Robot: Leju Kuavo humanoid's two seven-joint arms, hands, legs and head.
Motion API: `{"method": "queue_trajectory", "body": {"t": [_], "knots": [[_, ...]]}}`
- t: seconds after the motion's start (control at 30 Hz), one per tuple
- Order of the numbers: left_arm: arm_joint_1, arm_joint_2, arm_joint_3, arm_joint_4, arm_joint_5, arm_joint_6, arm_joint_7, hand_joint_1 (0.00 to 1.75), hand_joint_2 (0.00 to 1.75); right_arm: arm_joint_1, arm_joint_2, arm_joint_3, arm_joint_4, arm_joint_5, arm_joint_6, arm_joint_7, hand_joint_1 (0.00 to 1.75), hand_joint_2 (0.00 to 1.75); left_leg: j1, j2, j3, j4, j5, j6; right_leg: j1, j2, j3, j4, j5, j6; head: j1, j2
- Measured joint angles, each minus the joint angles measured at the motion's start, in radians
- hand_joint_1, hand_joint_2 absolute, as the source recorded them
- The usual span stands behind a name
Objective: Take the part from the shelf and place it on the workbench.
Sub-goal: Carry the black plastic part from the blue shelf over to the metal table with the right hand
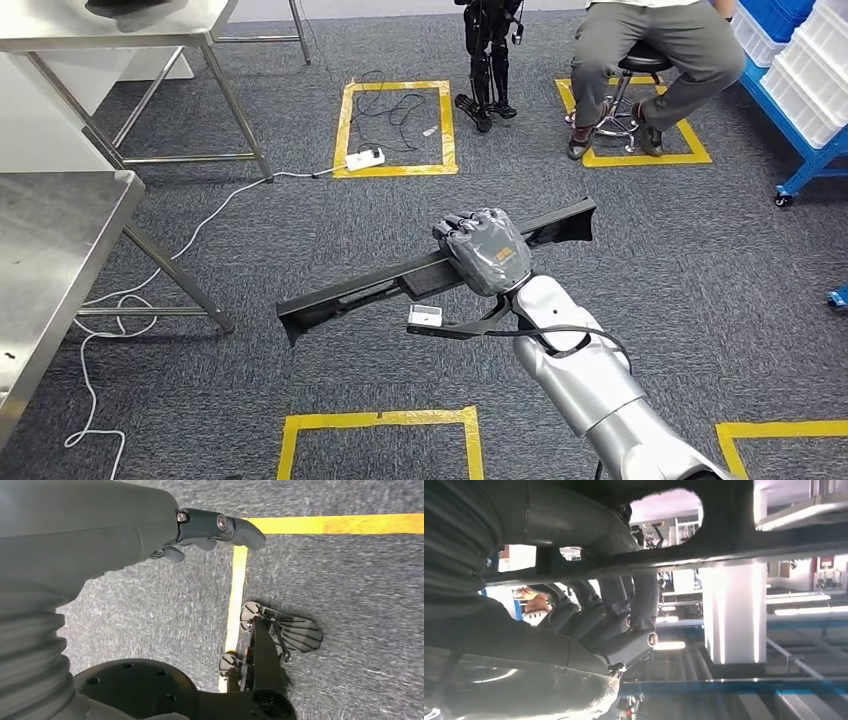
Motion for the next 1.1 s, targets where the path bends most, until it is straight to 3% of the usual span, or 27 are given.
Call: {"method": "queue_trajectory", "body": {"t": [0.03,0.1,0.13,0.17,0.23,0.3,0.37,0.43,0.5,0.57,0.63,0.67,0.7,0.77,0.8,0.87,0.93,0.97,1.03,1.1], "knots": [[0.001,0.001,0.0,0.0,-0.002,-0.002,0.0,0.0,1.75,0.002,-0.002,0.0,-0.003,0.0,0.0,-0.001,1.75,1.75,0.0,0.017,-0.026,0.058,-0.033,0.0,0.004,-0.005,0.001,-0.001,0.0,-0.006,-0.001,0.0],[0.001,0.004,0.0,0.0,-0.004,-0.006,0.0,0.0,1.75,0.01,-0.007,0.0,-0.006,0.0,0.0,-0.002,1.75,1.75,-0.002,0.03,-0.088,0.193,-0.093,0.001,0.016,-0.018,0.001,0.0,-0.003,-0.015,-0.002,0.0],[0.002,0.005,0.0,0.0,-0.005,-0.007,0.001,0.0,1.75,0.015,-0.009,0.0,-0.008,0.0,0.0,-0.003,1.75,1.75,-0.003,0.031,-0.106,0.232,-0.105,0.005,0.022,-0.025,0.002,0.0,-0.004,-0.017,-0.001,0.0],[0.002,0.008,0.0,0.0,-0.006,-0.007,0.003,0.0,1.75,0.02,-0.012,0.0,-0.01,0.0,0.0,-0.004,1.75,1.75,-0.006,0.032,-0.104,0.233,-0.097,0.01,0.028,-0.032,0.002,0.0,-0.005,-0.019,-0.002,0.0],[0.002,0.014,0.0,0.0,-0.007,-0.007,0.007,0.0,1.75,0.026,-0.015,0.0,-0.016,0.0,0.0,-0.005,1.75,1.75,-0.02,0.044,-0.045,0.129,-0.043,0.032,0.037,-0.045,0.005,0.0,-0.007,-0.022,-0.001,0.0],[-0.002,0.022,0.0,0.0,-0.009,-0.007,0.011,0.0,1.75,0.026,-0.019,0.0,-0.023,0.0,0.001,-0.005,1.75,1.75,-0.039,0.073,0.02,0.013,-0.007,0.056,0.043,-0.058,0.006,-0.001,-0.009,-0.023,-0.001,0.0],[-0.008,0.026,0.0,0.0,-0.011,-0.006,0.015,0.0,1.75,0.026,-0.022,0.001,-0.028,0.002,0.004,-0.006,1.75,1.75,-0.052,0.083,0.036,-0.024,-0.004,0.068,0.046,-0.072,0.005,-0.003,-0.01,-0.023,-0.001,0.0],[-0.009,0.027,0.0,0.0,-0.015,-0.005,0.018,0.0,1.75,0.026,-0.024,0.002,-0.037,0.004,0.007,-0.008,1.75,1.75,-0.05,0.07,0.041,-0.041,0.006,0.075,0.047,-0.081,0.004,-0.004,-0.012,-0.019,-0.002,0.0],[-0.012,0.027,0.0,0.0,-0.018,-0.002,0.021,0.0,1.75,0.024,-0.031,0.002,-0.049,0.005,0.011,-0.008,1.75,1.75,-0.042,0.056,0.054,-0.067,0.02,0.081,0.046,-0.056,-0.015,0.035,-0.033,-0.015,0.0,0.0],[-0.018,0.026,0.0,0.0,-0.02,0.001,0.024,0.0,1.75,0.024,-0.042,0.003,-0.056,0.004,0.019,-0.008,1.75,1.75,-0.036,0.039,0.059,-0.079,0.029,0.084,0.036,-0.02,-0.073,0.154,-0.081,-0.014,0.0,0.0],[-0.022,0.025,0.0,0.0,-0.022,0.003,0.026,0.0,1.75,0.027,-0.053,0.005,-0.056,0.004,0.025,-0.008,1.75,1.75,-0.034,0.02,0.056,-0.079,0.031,0.081,0.023,-0.009,-0.131,0.269,-0.115,-0.004,0.0,0.0],[-0.023,0.025,0.0,0.0,-0.024,0.003,0.027,0.0,1.75,0.029,-0.056,0.007,-0.056,0.004,0.026,-0.008,1.75,1.75,-0.032,0.01,0.055,-0.079,0.032,0.078,0.016,-0.009,-0.139,0.279,-0.111,0.006,0.0,0.0],[-0.023,0.025,0.0,0.0,-0.026,0.004,0.029,0.0,1.75,0.029,-0.059,0.009,-0.056,0.006,0.026,-0.007,1.75,1.75,-0.029,0.001,0.055,-0.077,0.032,0.074,0.007,-0.008,-0.127,0.249,-0.093,0.021,0.001,0.0],[-0.024,0.027,0.0,0.0,-0.034,0.006,0.036,0.0,1.75,0.026,-0.061,0.012,-0.056,0.01,0.026,-0.005,1.75,1.75,-0.022,-0.017,0.052,-0.072,0.031,0.058,-0.012,0.004,-0.063,0.11,-0.038,0.052,0.002,0.0],[-0.025,0.028,0.0,0.0,-0.037,0.007,0.039,0.0,1.75,0.023,-0.061,0.014,-0.056,0.011,0.026,-0.002,1.75,1.75,-0.021,-0.025,0.048,-0.066,0.029,0.049,-0.016,0.012,-0.035,0.05,-0.017,0.059,0.002,0.0],[-0.024,0.031,0.001,0.0,-0.04,0.014,0.046,0.0,1.75,0.017,-0.059,0.02,-0.055,0.013,0.031,0.005,1.75,1.75,-0.02,-0.036,0.038,-0.06,0.028,0.031,-0.016,0.023,-0.014,0.002,-0.002,0.051,0.003,0.0],[-0.019,0.032,0.003,0.001,-0.034,0.024,0.046,0.0,1.75,0.006,-0.054,0.026,-0.049,0.014,0.04,0.013,1.75,1.75,-0.013,-0.039,0.032,-0.059,0.031,0.018,-0.012,0.015,-0.014,0.003,0.004,0.031,0.001,0.0],[-0.016,0.033,0.005,0.001,-0.031,0.027,0.043,0.0,1.75,0.0,-0.051,0.029,-0.046,0.014,0.045,0.016,1.75,1.75,-0.01,-0.028,0.028,-0.05,0.025,0.014,-0.012,0.011,-0.014,0.002,0.007,0.022,0.001,0.0],[-0.014,0.035,0.008,0.002,-0.029,0.027,0.031,0.0,1.75,-0.014,-0.043,0.034,-0.037,0.007,0.057,0.018,1.75,1.75,-0.006,0.005,-0.003,0.02,-0.019,0.008,-0.01,0.001,-0.012,-0.001,0.01,0.005,-0.002,0.0],[-0.014,0.04,0.009,0.002,-0.033,0.026,0.02,0.0,1.75,-0.021,-0.04,0.036,-0.027,-0.003,0.064,0.018,1.75,1.75,-0.007,0.027,-0.065,0.151,-0.084,0.007,0.001,-0.012,-0.011,-0.001,0.008,-0.005,-0.003,0.0]]}}
